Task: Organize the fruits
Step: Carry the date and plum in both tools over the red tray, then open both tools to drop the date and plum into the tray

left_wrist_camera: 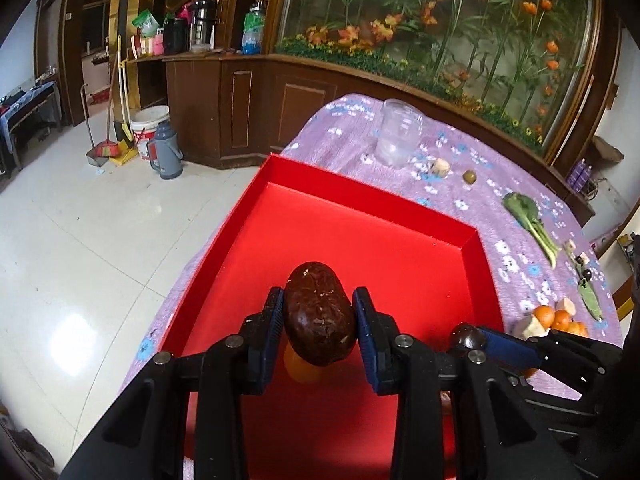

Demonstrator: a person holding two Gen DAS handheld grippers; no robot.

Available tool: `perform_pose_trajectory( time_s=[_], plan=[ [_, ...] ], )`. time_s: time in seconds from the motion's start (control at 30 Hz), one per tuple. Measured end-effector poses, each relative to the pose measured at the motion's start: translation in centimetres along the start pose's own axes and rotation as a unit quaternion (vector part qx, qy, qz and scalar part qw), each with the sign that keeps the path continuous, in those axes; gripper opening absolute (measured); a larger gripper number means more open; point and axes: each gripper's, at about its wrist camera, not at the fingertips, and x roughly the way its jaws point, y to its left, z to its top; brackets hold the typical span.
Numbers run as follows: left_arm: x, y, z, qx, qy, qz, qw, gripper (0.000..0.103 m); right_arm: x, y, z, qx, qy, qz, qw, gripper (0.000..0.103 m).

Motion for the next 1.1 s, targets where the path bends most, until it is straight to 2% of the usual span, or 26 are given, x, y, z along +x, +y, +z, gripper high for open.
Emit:
perform_pose_trajectory(
  time_s=[0.2, 0.33, 0.43, 0.47, 0.53, 0.8, 1.1],
  plan=[
    [1.0, 0.5, -0.2, -0.011, 0.010, -0.003, 0.9999, 0.037, 1.7, -0.9, 0.4, 0.014, 0.013, 0.005, 1.000, 0.030],
    [0.6, 0.7, -0.2, -0.022, 0.007, -0.005, 0.9997, 0.060, 1.8, -1.1, 0.5, 0.025, 0.014, 0.016, 0.999, 0.030],
    [0.0, 0.7, -0.3, -0.032, 0.006, -0.007, 0.9994, 0.069, 1.4, -1.1, 0.5, 0.023, 0.009, 0.016, 1.000, 0.036],
    [-0.2, 0.7, -0.3, -0.035, 0.006, -0.008, 0.9993, 0.070, 1.1, -1.1, 0.5, 0.025, 0.006, 0.017, 1.000, 0.041],
    [-0.9, 0.6, -0.5, -0.040, 0.006, -0.010, 0.9991, 0.071, 0.4, -1.2, 0.4, 0.029, -0.002, 0.017, 0.999, 0.046],
    [-4.5, 0.0, -2.2, -0.057, -0.007, -0.018, 0.9982, 0.072, -3.8, -2.3, -0.8, 0.048, -0.038, 0.020, 0.998, 0.047],
    [-8.1, -2.9, -3.6, -0.038, -0.023, -0.031, 0.9985, 0.076, -10.1, -7.8, -6.8, 0.116, -0.064, -0.016, 0.991, 0.053]
  ],
)
